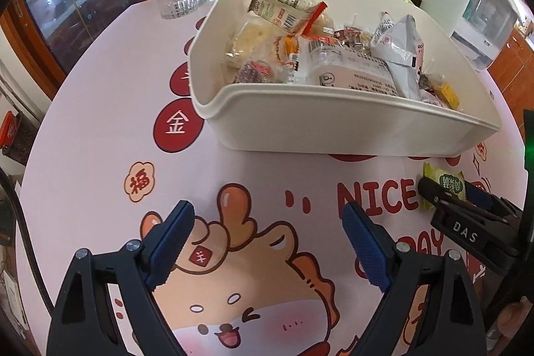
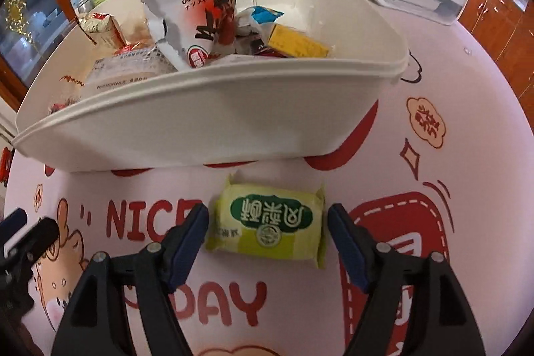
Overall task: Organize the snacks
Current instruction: 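Grasp the green packet with the right gripper and lift it, then carry the green packet over the tray, lower it and open the right gripper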
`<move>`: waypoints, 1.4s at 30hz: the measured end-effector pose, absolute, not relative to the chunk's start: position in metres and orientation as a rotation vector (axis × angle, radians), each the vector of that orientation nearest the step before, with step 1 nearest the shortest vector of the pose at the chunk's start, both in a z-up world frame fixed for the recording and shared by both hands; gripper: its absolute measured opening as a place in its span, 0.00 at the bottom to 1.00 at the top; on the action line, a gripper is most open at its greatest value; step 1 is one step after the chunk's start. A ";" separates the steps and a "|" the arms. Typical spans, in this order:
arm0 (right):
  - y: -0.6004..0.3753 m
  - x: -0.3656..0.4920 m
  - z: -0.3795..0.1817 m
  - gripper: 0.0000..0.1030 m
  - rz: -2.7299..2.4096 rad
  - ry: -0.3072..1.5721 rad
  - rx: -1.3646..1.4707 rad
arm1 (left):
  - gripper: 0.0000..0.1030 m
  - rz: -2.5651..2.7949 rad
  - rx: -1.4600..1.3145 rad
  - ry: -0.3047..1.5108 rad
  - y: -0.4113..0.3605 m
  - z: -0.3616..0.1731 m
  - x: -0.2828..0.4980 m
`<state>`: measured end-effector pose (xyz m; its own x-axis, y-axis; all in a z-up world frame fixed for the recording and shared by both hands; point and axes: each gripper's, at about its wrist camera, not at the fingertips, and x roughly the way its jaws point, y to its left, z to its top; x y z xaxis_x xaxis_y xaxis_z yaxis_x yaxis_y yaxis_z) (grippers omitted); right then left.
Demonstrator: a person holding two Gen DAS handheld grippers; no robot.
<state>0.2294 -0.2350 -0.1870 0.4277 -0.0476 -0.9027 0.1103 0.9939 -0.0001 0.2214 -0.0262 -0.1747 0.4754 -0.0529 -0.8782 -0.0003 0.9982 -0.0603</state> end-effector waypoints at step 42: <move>-0.201 0.173 -0.016 0.53 0.034 0.834 0.010 | 0.99 -0.081 -0.058 0.887 -0.018 -0.039 0.213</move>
<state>0.1732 -0.2006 -0.0156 0.6712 0.0339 -0.7405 -0.0260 0.9994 0.0221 0.2130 -0.0184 -0.0392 0.6288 -0.0943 -0.7718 0.0462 0.9954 -0.0840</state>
